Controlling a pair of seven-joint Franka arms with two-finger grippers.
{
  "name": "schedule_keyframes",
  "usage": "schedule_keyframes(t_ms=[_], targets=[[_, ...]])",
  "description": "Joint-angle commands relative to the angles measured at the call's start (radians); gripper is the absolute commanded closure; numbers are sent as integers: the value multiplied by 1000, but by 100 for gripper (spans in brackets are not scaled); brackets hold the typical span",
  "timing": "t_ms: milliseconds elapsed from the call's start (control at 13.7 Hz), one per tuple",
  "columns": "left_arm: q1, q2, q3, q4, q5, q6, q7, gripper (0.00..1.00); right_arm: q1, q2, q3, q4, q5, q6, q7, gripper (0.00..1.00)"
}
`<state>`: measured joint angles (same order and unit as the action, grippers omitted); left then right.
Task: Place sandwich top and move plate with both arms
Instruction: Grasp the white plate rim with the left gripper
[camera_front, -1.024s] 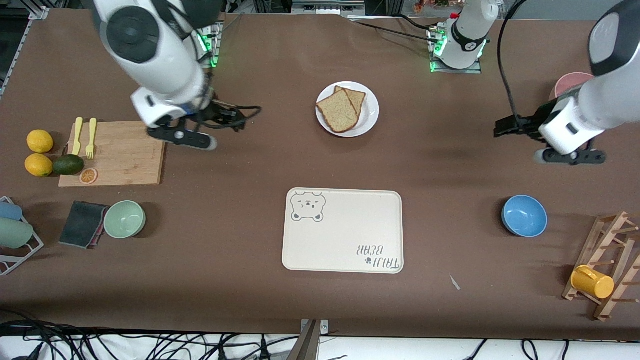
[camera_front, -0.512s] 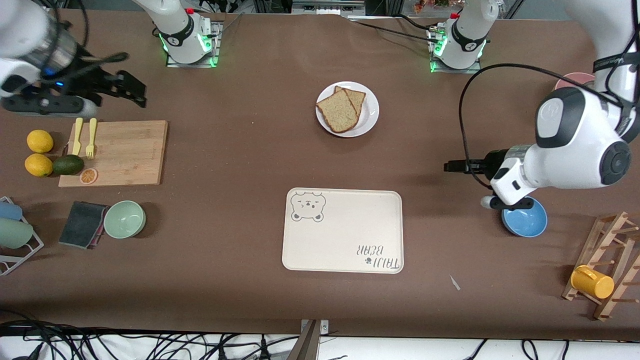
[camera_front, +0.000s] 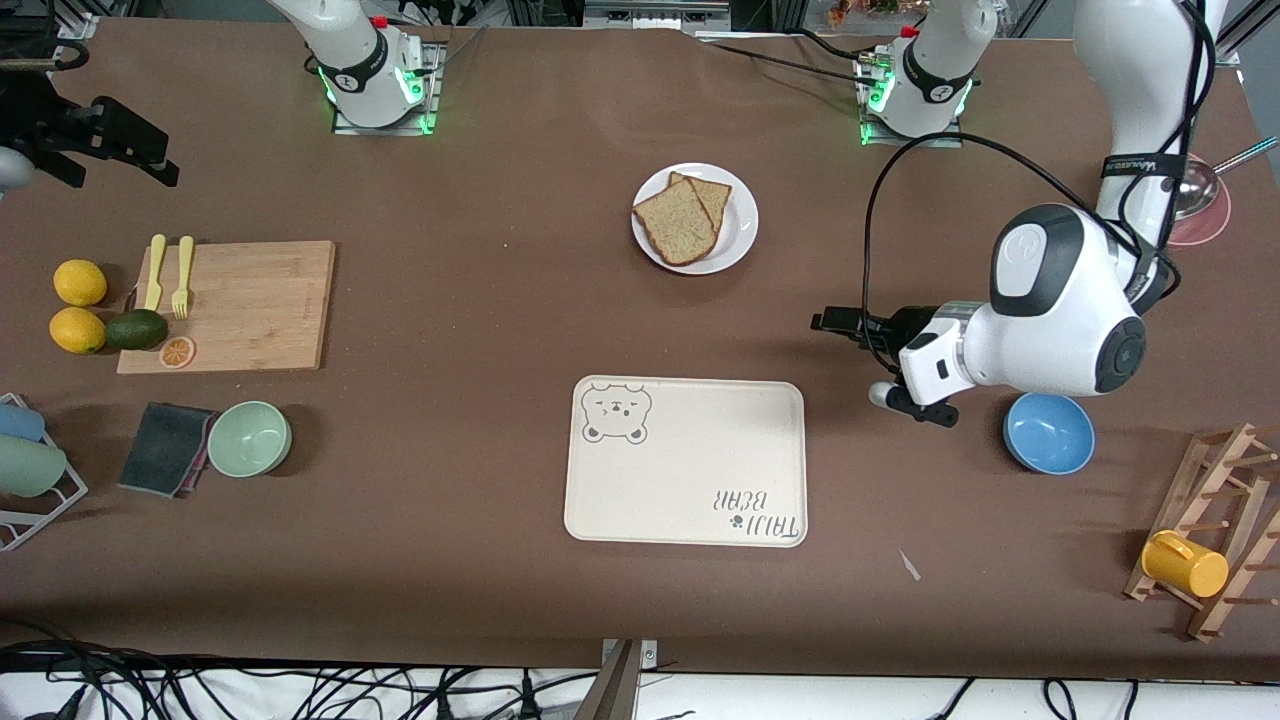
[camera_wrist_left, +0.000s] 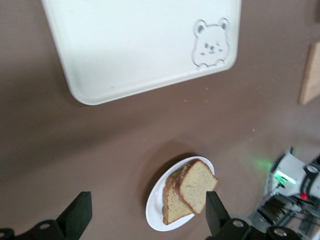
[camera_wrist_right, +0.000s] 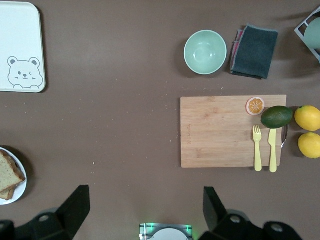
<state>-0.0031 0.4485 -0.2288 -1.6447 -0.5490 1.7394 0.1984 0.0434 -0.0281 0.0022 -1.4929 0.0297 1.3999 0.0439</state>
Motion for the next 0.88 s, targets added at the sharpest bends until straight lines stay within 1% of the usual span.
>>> schedule_keyframes(t_ms=[0,146,293,366,512,585,732,805], targets=[[29,-30,-21,-101,-179,-23,134,0,3,1,5,-12,-7,2,1,0],[29,-63,-30,-182,-183,-20,160,0,9,5,7,-12,-17,14,7,0],[32,-114,-64,-275,-190,-18,193,0,9,19,7,-12,-25,24,7,0],[38,-122,-76,-323,-204,-18,235,0,9,25,7,-12,-43,30,7,0],[52,-111,-81,-394,-256,-18,365,0,7,33,7,-12,-79,31,7,0],[63,-109,-80,-430,-290,-15,406,0,7,34,7,-15,-79,31,7,0],[64,-111,-79,-513,-315,32,505,0,7,33,7,-15,-80,31,7,0],[66,-106,-79,-542,-346,54,576,0,7,33,7,-15,-80,31,7,0]])
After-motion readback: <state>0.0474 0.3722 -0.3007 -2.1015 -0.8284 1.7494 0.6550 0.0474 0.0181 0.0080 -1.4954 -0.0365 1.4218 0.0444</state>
